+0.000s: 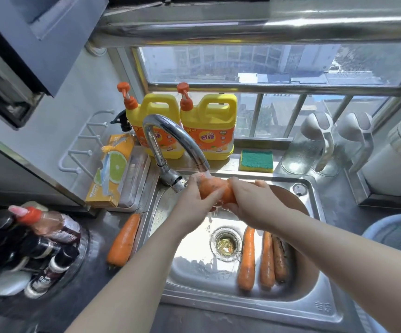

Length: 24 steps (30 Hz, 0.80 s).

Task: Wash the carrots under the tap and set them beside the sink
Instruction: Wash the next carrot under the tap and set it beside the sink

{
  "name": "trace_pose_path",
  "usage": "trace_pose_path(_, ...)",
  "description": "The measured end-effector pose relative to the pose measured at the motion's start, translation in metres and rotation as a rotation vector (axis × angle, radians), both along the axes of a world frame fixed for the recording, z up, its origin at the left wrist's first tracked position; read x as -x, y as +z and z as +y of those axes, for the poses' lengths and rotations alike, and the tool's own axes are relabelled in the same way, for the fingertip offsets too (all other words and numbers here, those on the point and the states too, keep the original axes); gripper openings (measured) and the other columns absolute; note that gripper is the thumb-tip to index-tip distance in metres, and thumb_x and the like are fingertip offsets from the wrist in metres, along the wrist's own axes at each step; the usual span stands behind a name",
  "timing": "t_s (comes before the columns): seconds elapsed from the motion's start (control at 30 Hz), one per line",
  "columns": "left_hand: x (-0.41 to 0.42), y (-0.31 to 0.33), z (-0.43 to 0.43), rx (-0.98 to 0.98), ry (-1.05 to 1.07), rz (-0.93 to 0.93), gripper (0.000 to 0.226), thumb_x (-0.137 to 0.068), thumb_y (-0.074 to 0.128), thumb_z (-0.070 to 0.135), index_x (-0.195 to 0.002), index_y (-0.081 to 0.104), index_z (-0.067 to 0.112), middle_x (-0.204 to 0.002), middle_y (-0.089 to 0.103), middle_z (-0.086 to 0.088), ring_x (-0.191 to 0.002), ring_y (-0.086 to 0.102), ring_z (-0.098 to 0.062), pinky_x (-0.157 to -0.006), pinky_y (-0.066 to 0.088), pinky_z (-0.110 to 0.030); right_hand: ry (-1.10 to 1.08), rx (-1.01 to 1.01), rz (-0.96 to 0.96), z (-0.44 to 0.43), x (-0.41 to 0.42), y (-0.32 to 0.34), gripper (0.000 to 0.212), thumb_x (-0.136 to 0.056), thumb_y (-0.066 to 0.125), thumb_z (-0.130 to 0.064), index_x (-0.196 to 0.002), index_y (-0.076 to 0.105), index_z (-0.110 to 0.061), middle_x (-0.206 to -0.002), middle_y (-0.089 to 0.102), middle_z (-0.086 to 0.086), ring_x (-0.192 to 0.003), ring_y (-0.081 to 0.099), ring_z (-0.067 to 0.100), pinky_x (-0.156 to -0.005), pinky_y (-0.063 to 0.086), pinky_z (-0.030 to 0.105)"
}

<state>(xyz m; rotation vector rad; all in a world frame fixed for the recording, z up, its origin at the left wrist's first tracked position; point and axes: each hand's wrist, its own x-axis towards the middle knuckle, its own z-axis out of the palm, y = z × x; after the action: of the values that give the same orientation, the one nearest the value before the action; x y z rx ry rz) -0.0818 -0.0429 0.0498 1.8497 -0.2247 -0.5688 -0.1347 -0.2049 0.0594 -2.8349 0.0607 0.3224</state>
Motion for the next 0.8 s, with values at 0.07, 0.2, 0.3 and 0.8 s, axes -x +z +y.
trace_pose_path(0.07,-0.004,0.002,0.006,0.089,-0.001,0.073,0.029,-0.099,0.063,0.025,-0.124,0.05,0.028,-0.108,0.065,-0.006,-0.084,0.073,-0.019,-0.088,0.06,-0.041,-0.01,-0.016,0.017,-0.004,-0.003,0.0,0.032,-0.098,0.052,-0.051,-0.113,0.041,-0.026,-0.116,0.066,-0.006,-0.11,0.061,0.022,-0.104,0.034,0.044)
trace_pose_path(0.2,-0.007,0.0,0.002,0.154,0.138,0.095,0.012,-0.105,0.05,0.026,-0.115,0.055,0.022,-0.1,0.061,-0.008,-0.061,0.062,-0.014,-0.063,0.055,-0.028,-0.029,-0.012,-0.022,0.002,-0.01,0.003,0.038,-0.096,0.055,-0.052,-0.124,0.044,-0.029,-0.117,0.066,-0.005,-0.113,0.061,0.021,-0.11,0.03,0.048)
trace_pose_path(0.3,-0.008,0.0,-0.003,0.1,0.223,0.08,0.008,-0.105,0.049,0.034,-0.107,0.054,0.027,-0.091,0.06,-0.007,-0.058,0.055,-0.013,-0.06,0.05,-0.029,-0.013,0.053,-0.064,0.008,-0.012,0.002,0.042,-0.097,0.053,-0.052,-0.129,0.042,-0.028,-0.121,0.064,-0.004,-0.114,0.061,0.022,-0.113,0.027,0.048)
trace_pose_path(0.8,0.002,-0.006,-0.003,0.069,0.146,0.026,0.033,-0.105,0.05,0.033,-0.136,0.048,0.023,-0.099,0.06,0.002,-0.078,0.055,-0.013,-0.077,0.047,-0.034,-0.013,0.034,0.02,0.001,-0.008,0.003,0.039,-0.098,0.051,-0.051,-0.126,0.041,-0.026,-0.121,0.063,-0.004,-0.114,0.061,0.023,-0.113,0.026,0.048)
